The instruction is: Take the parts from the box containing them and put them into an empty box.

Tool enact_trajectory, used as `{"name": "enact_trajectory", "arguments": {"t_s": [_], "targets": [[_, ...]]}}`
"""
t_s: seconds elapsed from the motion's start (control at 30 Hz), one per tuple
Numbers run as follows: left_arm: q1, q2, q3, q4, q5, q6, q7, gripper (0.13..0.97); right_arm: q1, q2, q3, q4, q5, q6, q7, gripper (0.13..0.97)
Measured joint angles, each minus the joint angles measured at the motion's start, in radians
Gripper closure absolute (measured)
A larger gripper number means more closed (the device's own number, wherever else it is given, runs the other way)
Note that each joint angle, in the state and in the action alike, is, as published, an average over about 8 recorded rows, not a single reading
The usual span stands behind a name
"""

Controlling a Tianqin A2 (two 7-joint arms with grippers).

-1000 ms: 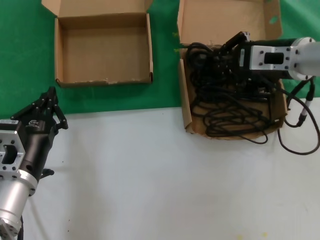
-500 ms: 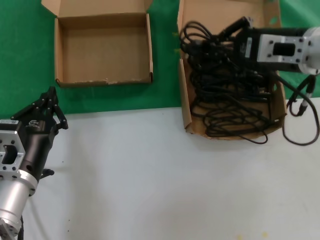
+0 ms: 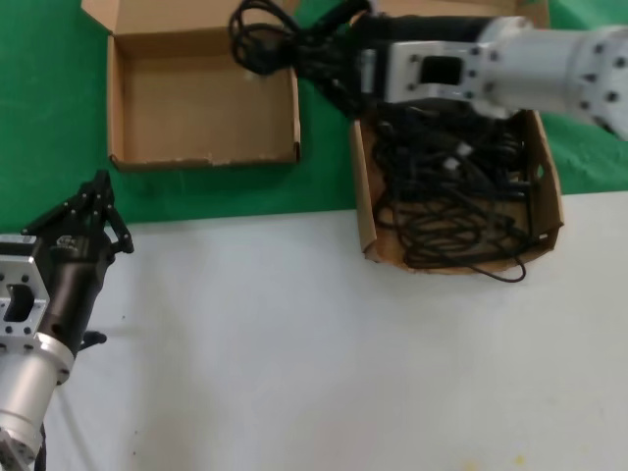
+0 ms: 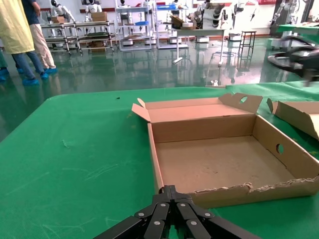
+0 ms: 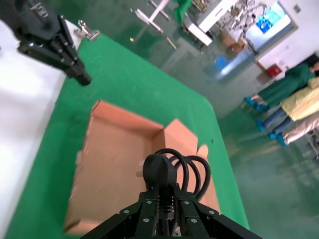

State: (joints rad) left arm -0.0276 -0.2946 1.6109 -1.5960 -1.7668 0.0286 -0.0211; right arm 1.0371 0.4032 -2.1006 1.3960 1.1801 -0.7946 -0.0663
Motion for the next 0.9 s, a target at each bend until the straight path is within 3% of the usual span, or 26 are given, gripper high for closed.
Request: {"name": "enact_trajectory", "arguments": {"t_s": [0.37, 0.9], "targets": [[0.000, 0.000, 0.000, 0.000, 0.000, 0.000, 0.000, 0.952, 0.052, -0.200, -0.049, -0.255, -0.006, 0.158, -0.176, 0.899], [0.000, 0.000, 0.000, 0.000, 0.000, 0.000, 0.000, 0.952, 0.089, -0.354, -0.001, -0.506, 0.180, 0.286, -0.483, 0.878]]}}
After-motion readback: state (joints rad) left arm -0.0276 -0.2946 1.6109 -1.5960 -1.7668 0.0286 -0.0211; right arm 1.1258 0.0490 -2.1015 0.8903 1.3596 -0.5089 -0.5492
